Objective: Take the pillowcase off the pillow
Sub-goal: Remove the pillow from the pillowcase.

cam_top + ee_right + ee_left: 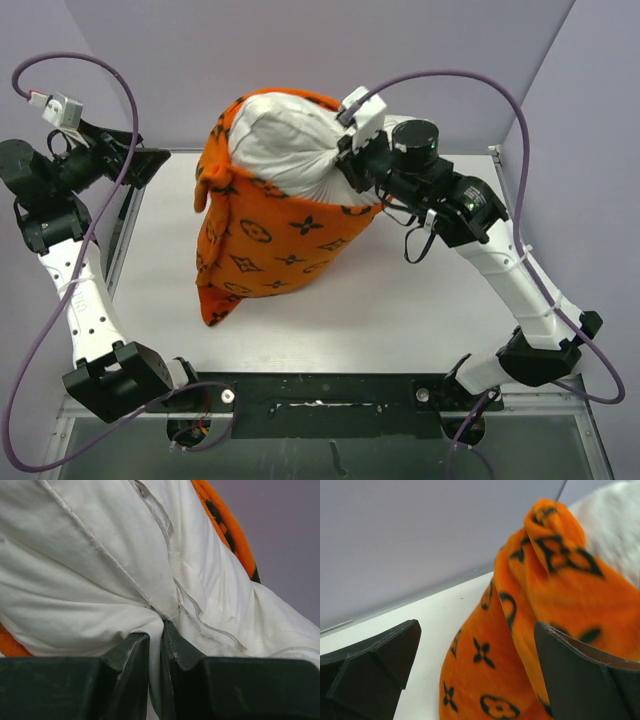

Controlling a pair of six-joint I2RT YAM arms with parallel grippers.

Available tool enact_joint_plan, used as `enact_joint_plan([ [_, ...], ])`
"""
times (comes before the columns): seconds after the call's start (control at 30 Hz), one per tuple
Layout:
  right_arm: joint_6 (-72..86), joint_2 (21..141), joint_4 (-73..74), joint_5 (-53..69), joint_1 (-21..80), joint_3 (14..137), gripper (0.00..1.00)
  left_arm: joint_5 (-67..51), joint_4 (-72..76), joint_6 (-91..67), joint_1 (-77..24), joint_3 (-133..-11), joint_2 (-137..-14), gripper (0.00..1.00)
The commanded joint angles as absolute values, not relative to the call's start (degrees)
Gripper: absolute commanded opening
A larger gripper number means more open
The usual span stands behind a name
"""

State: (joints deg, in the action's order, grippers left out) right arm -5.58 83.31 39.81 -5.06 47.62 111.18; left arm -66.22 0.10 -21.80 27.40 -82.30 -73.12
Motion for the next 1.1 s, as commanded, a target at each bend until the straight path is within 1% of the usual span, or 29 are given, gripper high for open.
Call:
enact_joint_plan([
  [0.0,3.33,83.18,40.02,-13.53,37.71,113.64,0.00,-75.33,2.17,-19.59,27.13,-79.16,-70.69,0.98],
  [0.07,5.23,82.16,40.65,-13.08,35.25,111.25,0.00,-77.30,-3.97,-12.95,25.26,-78.02,-69.27,0.98],
  [0.13,5.76,80.37,40.08,-12.39,34.34,107.61,0.00,-76.67,-20.20,-0.14,21.20,-78.30,-68.32,0.98],
  [0.2,6.07,78.15,39.70,-12.40,33.62,103.28,0.00,-70.26,-35.76,16.69,14.20,-78.52,-68.20,0.98],
  [0.27,6.79,75.30,38.97,-11.85,31.92,98.29,0.00,-62.15,-42.33,27.44,7.20,-76.87,-69.13,0.98],
  [0.3,7.03,73.73,38.20,-11.01,30.91,95.80,0.00,-58.97,-42.42,29.62,5.05,-75.70,-69.91,0.98],
  [0.37,7.81,70.81,37.95,-8.79,28.02,91.61,0.00,-55.57,-39.98,30.59,4.03,-74.54,-72.54,0.98],
  [0.47,6.55,66.06,36.93,-3.44,23.43,84.80,0.00,-50.07,-40.18,34.78,4.09,-78.06,-78.84,0.98],
  [0.53,4.93,62.13,34.30,2.16,20.94,79.15,0.00,-46.41,-37.41,35.84,4.77,-80.35,-82.25,0.98],
  [0.6,4.40,58.53,31.72,8.56,18.73,74.08,0.00,-46.30,-32.94,34.87,6.35,-82.47,-84.63,0.98],
  [0.67,4.26,56.00,29.88,13.68,17.57,69.91,0.00,-47.09,-32.37,34.20,7.01,-85.72,-87.43,0.98],
  [0.77,5.81,54.58,30.84,12.26,16.79,65.81,0.00,-47.54,-35.94,32.93,6.80,-90.56,-92.78,0.98],
  [0.83,7.11,53.89,31.79,11.35,15.61,62.98,0.00,-48.10,-34.96,29.55,6.68,-91.05,-95.33,0.98],
  [0.9,8.31,52.51,31.88,10.73,14.46,59.63,0.00,-49.32,-33.78,28.08,6.30,-89.85,-96.91,0.98],
  [1.07,8.92,51.93,37.40,6.88,10.46,56.72,0.00,-47.77,-32.09,34.64,1.73,-84.69,-99.27,0.98],
])
